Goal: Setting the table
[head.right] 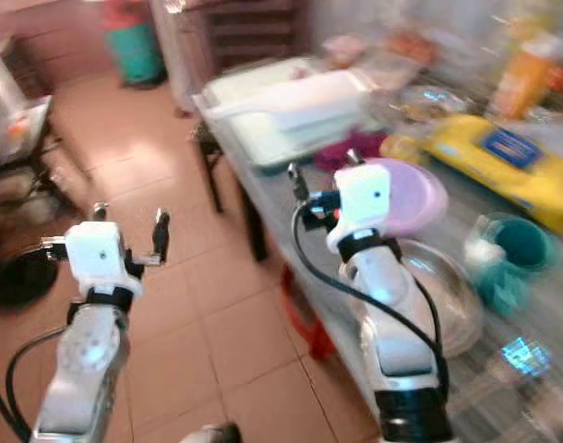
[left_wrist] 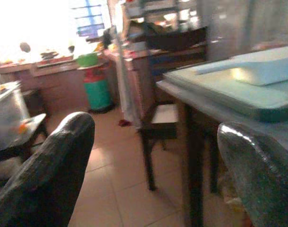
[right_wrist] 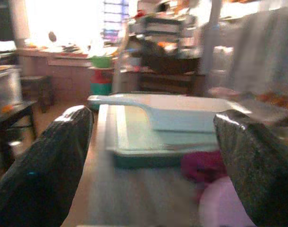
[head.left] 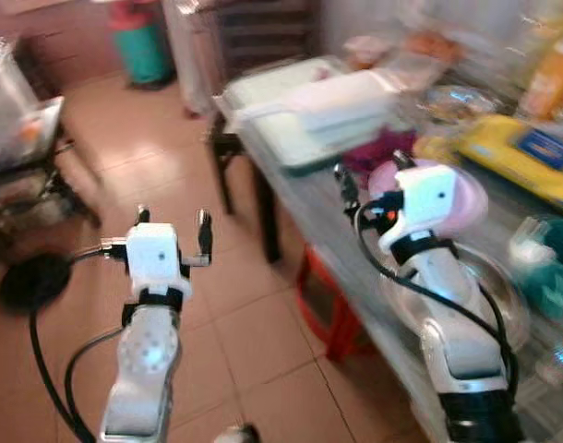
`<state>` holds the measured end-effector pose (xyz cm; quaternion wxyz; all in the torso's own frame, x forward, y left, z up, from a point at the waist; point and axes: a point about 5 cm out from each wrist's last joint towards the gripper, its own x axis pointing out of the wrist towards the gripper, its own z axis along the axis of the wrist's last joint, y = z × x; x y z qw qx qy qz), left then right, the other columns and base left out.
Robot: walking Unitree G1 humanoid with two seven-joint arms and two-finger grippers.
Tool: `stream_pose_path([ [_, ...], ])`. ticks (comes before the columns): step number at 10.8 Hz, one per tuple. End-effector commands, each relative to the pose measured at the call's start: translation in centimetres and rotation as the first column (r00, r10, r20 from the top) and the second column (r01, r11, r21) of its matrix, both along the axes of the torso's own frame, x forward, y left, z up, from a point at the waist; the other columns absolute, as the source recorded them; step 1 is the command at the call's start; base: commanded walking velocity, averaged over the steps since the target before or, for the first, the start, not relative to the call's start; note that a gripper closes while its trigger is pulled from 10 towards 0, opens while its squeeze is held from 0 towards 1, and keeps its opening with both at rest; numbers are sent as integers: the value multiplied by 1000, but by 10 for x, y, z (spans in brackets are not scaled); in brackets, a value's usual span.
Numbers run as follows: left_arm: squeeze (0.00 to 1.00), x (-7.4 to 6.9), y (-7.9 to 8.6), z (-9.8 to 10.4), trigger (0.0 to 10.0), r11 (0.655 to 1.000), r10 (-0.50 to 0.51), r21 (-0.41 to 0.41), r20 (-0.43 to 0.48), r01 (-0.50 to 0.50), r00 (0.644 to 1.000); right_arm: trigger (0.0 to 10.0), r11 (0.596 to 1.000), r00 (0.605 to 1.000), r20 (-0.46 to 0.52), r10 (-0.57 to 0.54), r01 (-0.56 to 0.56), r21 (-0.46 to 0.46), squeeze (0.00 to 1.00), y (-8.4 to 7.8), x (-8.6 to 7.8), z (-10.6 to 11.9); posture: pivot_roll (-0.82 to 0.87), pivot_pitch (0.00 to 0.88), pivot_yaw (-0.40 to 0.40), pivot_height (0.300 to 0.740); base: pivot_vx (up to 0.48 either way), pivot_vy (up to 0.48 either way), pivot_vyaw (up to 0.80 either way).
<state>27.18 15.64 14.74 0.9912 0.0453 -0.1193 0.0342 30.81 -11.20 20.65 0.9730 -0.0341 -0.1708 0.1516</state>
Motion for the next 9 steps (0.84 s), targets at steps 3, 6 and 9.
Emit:
stream_pose_path([
  [3, 0, 0, 2, -1, 10000, 1000, 14, 0, -3, -14, 1000, 10000, 999, 999, 1, 35, -35, 3, 0, 6, -2, 1, -20, 132, 42, 740, 0, 0, 533],
  [6, 0, 1, 2, -3, 10000, 1000, 15, -5, -14, -15, 1000, 10000, 999, 999, -6, 35, -34, 16, 0, 7, -2, -1, -17, 135, 45, 740, 0, 0, 0],
  [9, 0, 0, 2, -5, 10000, 1000, 15, -5, -27, -15, 1000, 10000, 999, 999, -21, 26, -25, 25, 0, 6, -2, -4, -15, 139, 51, 740, 0, 171, 0],
])
